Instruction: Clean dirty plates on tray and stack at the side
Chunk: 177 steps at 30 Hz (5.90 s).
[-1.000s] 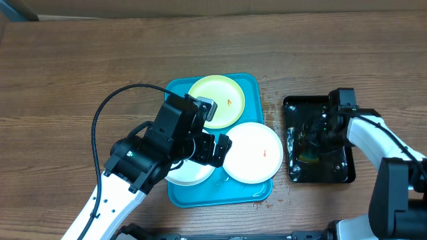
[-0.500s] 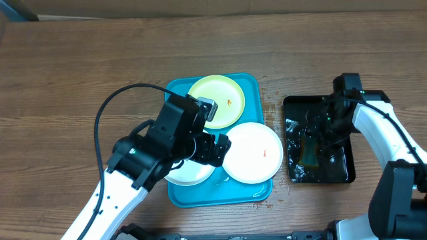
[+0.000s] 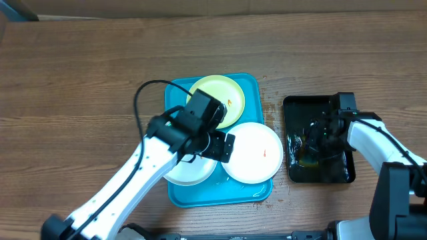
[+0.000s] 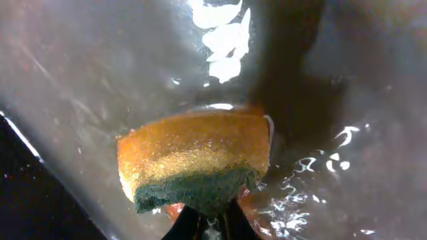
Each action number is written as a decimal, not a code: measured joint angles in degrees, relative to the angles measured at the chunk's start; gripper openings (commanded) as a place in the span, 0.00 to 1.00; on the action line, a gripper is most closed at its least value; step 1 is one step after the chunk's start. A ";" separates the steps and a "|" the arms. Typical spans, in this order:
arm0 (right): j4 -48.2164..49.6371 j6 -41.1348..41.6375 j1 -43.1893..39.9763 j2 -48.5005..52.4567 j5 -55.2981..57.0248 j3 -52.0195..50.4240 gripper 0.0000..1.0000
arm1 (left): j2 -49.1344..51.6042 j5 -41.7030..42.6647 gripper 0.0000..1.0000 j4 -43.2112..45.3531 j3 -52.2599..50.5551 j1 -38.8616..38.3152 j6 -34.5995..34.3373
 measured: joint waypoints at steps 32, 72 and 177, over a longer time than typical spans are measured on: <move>0.28 0.09 0.00 -0.11 -0.46 -0.22 0.04 | 22.47 -1.95 0.09 16.02 0.00 0.00 1.42; -2.71 13.77 30.95 -7.48 -3.52 8.68 0.04 | 23.74 -1.44 0.04 16.04 0.57 0.00 1.42; -19.34 -2.93 -16.94 -7.67 -7.32 9.66 0.93 | 29.92 -52.28 0.04 22.91 35.28 -23.82 13.64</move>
